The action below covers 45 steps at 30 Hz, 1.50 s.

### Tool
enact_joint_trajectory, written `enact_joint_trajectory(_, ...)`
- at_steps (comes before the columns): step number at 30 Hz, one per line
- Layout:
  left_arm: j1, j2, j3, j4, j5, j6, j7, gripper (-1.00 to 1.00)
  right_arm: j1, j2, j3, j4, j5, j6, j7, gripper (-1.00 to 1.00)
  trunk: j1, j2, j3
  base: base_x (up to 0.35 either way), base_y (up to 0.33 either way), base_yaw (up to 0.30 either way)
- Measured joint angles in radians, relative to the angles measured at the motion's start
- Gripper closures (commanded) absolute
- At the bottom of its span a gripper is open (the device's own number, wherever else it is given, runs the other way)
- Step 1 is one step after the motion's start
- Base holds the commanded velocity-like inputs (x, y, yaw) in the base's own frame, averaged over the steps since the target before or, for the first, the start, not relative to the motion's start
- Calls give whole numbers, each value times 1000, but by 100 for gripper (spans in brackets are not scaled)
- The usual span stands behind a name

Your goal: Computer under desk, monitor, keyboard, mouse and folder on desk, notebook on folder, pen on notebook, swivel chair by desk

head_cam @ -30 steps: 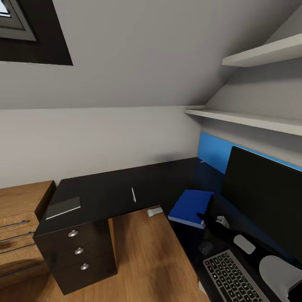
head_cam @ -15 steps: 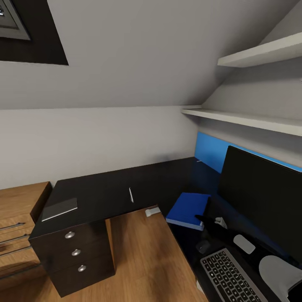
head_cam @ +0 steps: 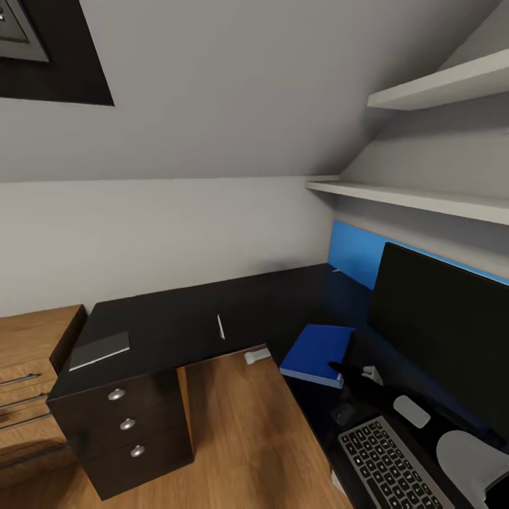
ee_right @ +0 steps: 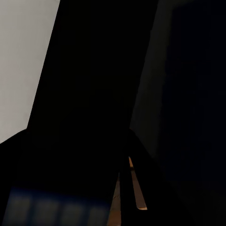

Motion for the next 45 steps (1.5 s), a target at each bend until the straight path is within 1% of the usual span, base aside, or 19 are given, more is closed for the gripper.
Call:
enact_joint_trajectory(10, 0, 0, 0, 0, 0, 0, 0, -100, 0, 0, -1, 0, -1, 2, 0, 100, 0, 0, 0, 0, 0, -1)
enact_joint_trajectory(18, 0, 1, 1, 0, 0, 0, 0, -100, 0, -1, -1, 0, -2, 5, 2, 100, 0, 0, 0, 0, 0, -112)
enact_joint_trajectory(27, 0, 0, 1, 0, -2, 0, -1, -100, 0, 0, 0, 0, -1, 5, 3, 100, 0, 0, 0, 3, 0, -22)
enact_joint_trajectory(34, 0, 0, 1, 0, -4, 0, -2, -100, 0, 0, 1, 0, -2, 4, 3, 100, 0, 0, 0, 153, 0, -1)
enact_joint_trajectory(45, 0, 3, 3, 0, -1, 0, -1, -100, 0, 0, 0, 0, -2, 5, 3, 100, 0, 0, 0, 14, 0, -12)
